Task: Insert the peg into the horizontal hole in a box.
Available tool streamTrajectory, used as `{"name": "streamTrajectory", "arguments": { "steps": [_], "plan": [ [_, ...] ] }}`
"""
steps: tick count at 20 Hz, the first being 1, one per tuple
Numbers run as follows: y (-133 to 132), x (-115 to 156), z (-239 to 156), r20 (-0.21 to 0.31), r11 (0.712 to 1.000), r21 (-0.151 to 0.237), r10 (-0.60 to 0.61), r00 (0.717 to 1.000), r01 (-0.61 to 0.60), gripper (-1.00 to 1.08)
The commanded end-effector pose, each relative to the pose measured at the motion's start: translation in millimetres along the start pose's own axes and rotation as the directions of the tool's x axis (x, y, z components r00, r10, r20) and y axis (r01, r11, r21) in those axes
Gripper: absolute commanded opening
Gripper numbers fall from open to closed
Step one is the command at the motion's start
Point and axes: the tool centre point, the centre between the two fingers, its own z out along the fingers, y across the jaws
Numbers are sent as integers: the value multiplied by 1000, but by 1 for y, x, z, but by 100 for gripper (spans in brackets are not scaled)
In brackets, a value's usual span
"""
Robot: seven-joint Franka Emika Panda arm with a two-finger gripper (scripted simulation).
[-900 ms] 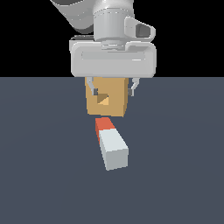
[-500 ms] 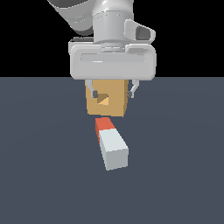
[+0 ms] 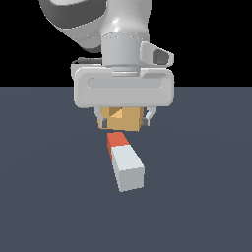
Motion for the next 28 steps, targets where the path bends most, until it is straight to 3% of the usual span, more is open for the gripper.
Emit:
{"name": "streamTrajectory", "arguments": {
  "steps": [1,11,21,28],
  "plan": [
    [-2,-8,12,2,999,-1,-40,999,40,100],
    [-2,-28,41,6,991,-5,-137,991,137,100],
    [-1,-29,44,7,990,-5,-142,990,142,100],
    [-2,-29,72,7,990,-5,-142,990,142,100]
  ]
}}
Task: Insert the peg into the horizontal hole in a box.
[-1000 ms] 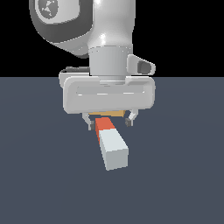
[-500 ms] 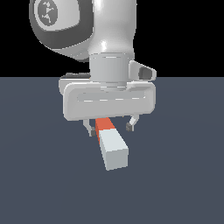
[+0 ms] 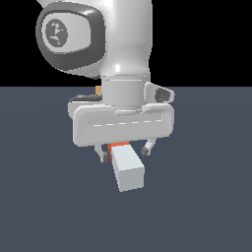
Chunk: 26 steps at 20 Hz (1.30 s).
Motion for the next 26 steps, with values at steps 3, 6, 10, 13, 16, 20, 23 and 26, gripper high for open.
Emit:
{"name": "streamTrajectory", "arguments": {
  "steps": [3,6,10,13,16,20,23,26],
  "plan": [
    [-1,1,22,0,1000,1,0,1000,0,100],
    [0,0,28,0,1000,1,0,1000,0,100],
    [0,0,28,0,1000,1,0,1000,0,-100],
    [0,0,28,0,1000,1,0,1000,0,-100],
    [0,0,28,0,1000,1,0,1000,0,-100],
    [0,1,28,-1,1000,0,0,1000,0,-100],
    [-1,3,27,0,1000,0,8,1000,-8,-100],
    [-4,8,25,-1,1000,0,25,1000,-25,-100]
  ]
}}
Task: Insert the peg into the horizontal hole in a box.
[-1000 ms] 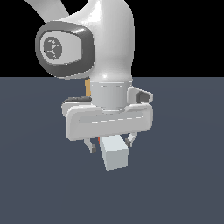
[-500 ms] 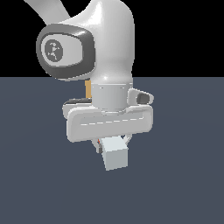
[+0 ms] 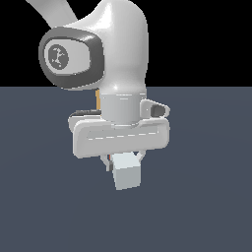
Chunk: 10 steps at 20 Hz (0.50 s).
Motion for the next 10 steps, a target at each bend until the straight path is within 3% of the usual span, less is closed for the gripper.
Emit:
{"name": "streamTrajectory", "arguments": {
  "steps": [1,10],
  "plan": [
    [-1,5,-4,1,1000,-4,15,1000,-15,-100],
    [-19,41,-17,0,992,-4,127,992,-127,-100]
  ]
}}
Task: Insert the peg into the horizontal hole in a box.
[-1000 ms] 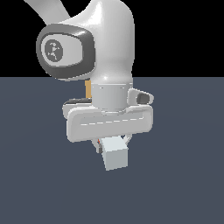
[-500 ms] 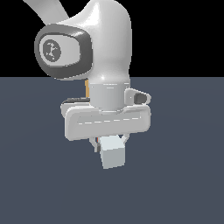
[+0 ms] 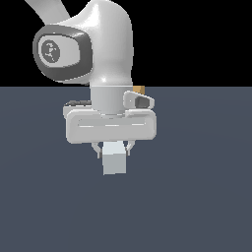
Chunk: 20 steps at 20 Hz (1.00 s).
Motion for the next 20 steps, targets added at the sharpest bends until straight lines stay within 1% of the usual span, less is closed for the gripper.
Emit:
{"name": "streamTrajectory", "arguments": {
  "steps": [1,7,13,20],
  "plan": [
    [-5,12,-7,0,999,-5,39,999,-39,-100],
    [-20,47,-20,-1,989,-5,145,989,-145,-100],
    [-30,80,-32,-1,971,-5,240,971,-240,-100],
    [-34,108,-42,-1,949,-5,314,949,-314,-100]
  ]
}}
